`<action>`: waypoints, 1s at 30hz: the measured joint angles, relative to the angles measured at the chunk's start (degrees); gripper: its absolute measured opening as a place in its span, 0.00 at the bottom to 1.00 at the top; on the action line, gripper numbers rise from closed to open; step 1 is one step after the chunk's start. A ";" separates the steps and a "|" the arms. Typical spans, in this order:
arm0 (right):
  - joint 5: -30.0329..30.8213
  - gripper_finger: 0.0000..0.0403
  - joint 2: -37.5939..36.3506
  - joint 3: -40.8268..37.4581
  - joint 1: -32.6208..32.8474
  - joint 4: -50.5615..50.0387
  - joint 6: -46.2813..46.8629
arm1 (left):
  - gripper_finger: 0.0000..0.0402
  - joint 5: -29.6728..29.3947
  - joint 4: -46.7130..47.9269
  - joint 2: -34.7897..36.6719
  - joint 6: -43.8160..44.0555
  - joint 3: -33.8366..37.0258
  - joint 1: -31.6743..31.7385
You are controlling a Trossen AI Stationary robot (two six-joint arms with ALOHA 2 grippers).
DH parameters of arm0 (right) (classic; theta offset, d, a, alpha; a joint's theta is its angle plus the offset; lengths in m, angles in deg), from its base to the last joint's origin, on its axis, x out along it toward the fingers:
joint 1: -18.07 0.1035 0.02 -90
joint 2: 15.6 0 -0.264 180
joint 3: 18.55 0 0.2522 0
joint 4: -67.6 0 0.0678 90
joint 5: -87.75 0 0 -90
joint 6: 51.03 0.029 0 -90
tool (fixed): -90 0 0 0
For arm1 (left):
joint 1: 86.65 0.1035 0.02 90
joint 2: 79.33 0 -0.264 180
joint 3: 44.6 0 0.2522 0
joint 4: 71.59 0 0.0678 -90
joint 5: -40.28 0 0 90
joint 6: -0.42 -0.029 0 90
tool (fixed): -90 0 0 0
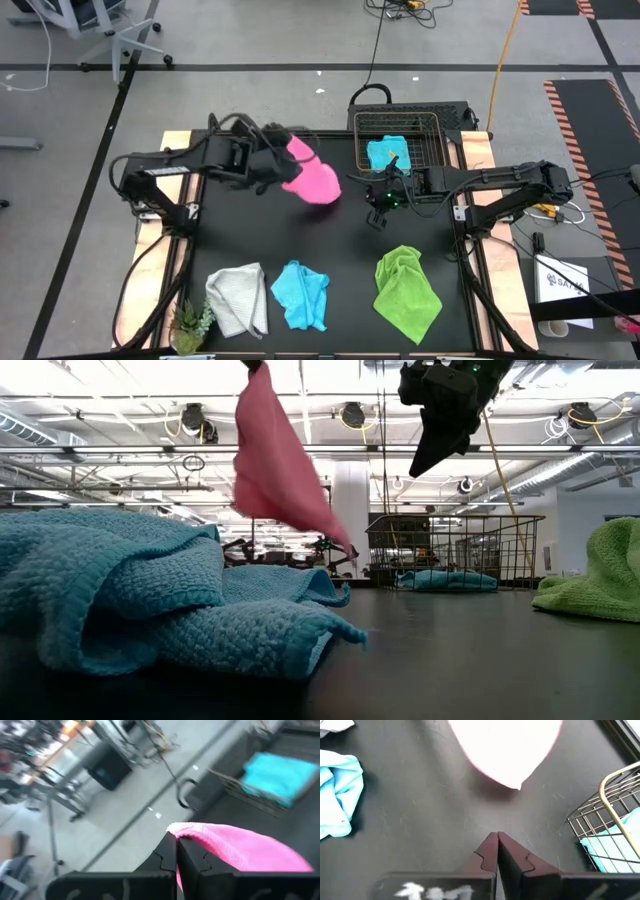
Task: Fold microfiber towels
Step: Fold the pink towel
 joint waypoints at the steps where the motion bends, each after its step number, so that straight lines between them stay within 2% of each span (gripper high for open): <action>1: 0.00 0.00 0.00 0.00 -0.01 0.00 -0.06 | 0.01 -0.42 0.03 0.00 -0.27 -0.71 0.31; 7: -0.01 0.00 0.00 0.00 0.01 0.64 -0.38 | 0.00 0.47 0.12 -0.08 0.45 -1.56 1.16; 12: -0.23 0.00 0.00 0.00 0.01 8.37 -3.59 | 0.00 3.74 -0.44 -1.31 2.18 -1.49 2.12; 17: -1.72 0.00 0.00 0.00 0.01 14.39 -5.04 | 0.00 4.29 -0.84 -1.73 4.80 -1.59 2.70; 20: -1.70 0.00 0.00 0.00 0.01 14.93 -5.04 | 0.00 9.15 -4.08 -1.80 4.54 -1.54 2.77; 22: -1.70 0.00 0.00 0.00 0.01 14.91 -5.04 | 0.00 12.78 -7.70 -1.73 1.24 -1.56 2.56; 26: -1.71 0.00 0.01 0.00 0.01 14.93 -5.00 | 0.00 8.39 -8.54 -1.75 0.78 -0.13 3.23; 30: -1.73 0.00 0.02 0.00 0.19 15.55 -4.93 | 0.00 11.05 -8.75 -1.75 2.97 0.03 6.00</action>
